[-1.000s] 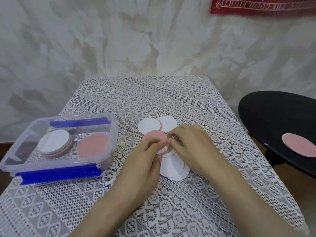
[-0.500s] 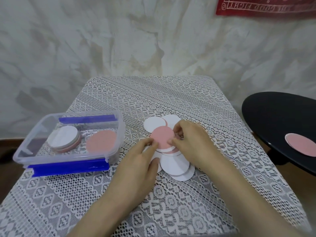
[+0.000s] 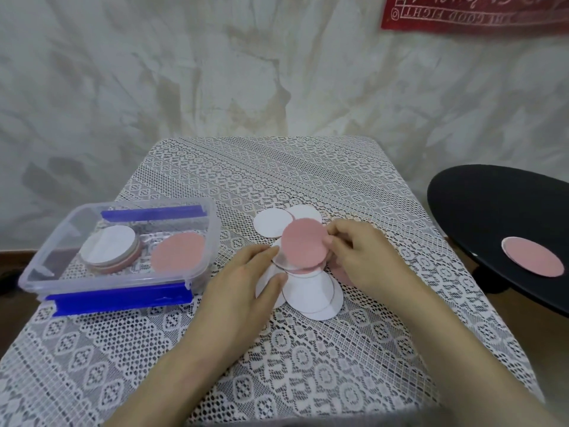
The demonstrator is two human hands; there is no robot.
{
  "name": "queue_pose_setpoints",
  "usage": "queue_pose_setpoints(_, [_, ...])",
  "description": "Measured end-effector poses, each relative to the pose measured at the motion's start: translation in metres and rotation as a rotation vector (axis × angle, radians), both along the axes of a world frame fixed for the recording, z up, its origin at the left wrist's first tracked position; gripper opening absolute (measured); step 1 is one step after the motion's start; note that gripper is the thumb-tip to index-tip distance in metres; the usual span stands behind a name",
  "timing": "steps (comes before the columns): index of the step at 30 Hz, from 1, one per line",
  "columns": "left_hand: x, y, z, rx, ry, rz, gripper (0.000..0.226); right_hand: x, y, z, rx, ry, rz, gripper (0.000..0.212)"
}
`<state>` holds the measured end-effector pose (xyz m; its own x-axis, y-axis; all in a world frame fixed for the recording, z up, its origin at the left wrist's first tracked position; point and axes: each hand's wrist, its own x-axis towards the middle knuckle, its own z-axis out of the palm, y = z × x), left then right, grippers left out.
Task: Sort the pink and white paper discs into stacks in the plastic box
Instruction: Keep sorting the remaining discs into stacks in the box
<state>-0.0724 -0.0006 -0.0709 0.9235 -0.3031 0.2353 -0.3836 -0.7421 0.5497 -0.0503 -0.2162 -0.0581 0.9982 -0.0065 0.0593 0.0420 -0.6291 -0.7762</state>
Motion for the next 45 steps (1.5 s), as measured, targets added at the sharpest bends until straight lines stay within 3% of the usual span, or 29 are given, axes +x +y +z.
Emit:
queue_pose_setpoints(9, [-0.002, 0.002, 0.002, -0.28, 0.047, 0.053, 0.013, -0.018, 0.012, 0.003, 0.043, 0.067, 0.214, 0.014])
queue_pose_setpoints(14, [-0.005, 0.0, 0.005, -0.387, 0.02, 0.113, 0.006, -0.006, 0.015, 0.003, 0.14, 0.002, 0.114, 0.012])
queue_pose_setpoints(16, [-0.006, -0.001, 0.006, -0.415, 0.056, 0.121, 0.007, 0.0, 0.012, 0.004, 0.034, -0.011, 0.055, 0.009])
queue_pose_setpoints(19, [-0.007, -0.003, 0.007, -0.461, 0.154, 0.157, 0.013, 0.004, 0.012, 0.004, -0.312, 0.035, 0.033, 0.028])
queue_pose_setpoints(21, [-0.007, -0.004, 0.008, -0.514, 0.227, 0.172, 0.015, 0.007, 0.014, 0.007, -0.397, 0.057, 0.05, 0.035])
queue_pose_setpoints(31, [-0.002, -0.004, 0.009, -0.491, 0.301, 0.167, 0.008, 0.024, 0.007, 0.001, -0.198, 0.105, -0.049, 0.018])
queue_pose_setpoints(39, [0.007, -0.008, 0.01, -0.478, 0.273, 0.161, 0.01, 0.021, -0.01, -0.007, -0.256, -0.074, -0.194, 0.025])
queue_pose_setpoints(45, [0.002, -0.01, 0.01, -0.417, 0.236, 0.173, 0.019, 0.002, -0.015, 0.011, 0.292, -0.056, -0.113, 0.025])
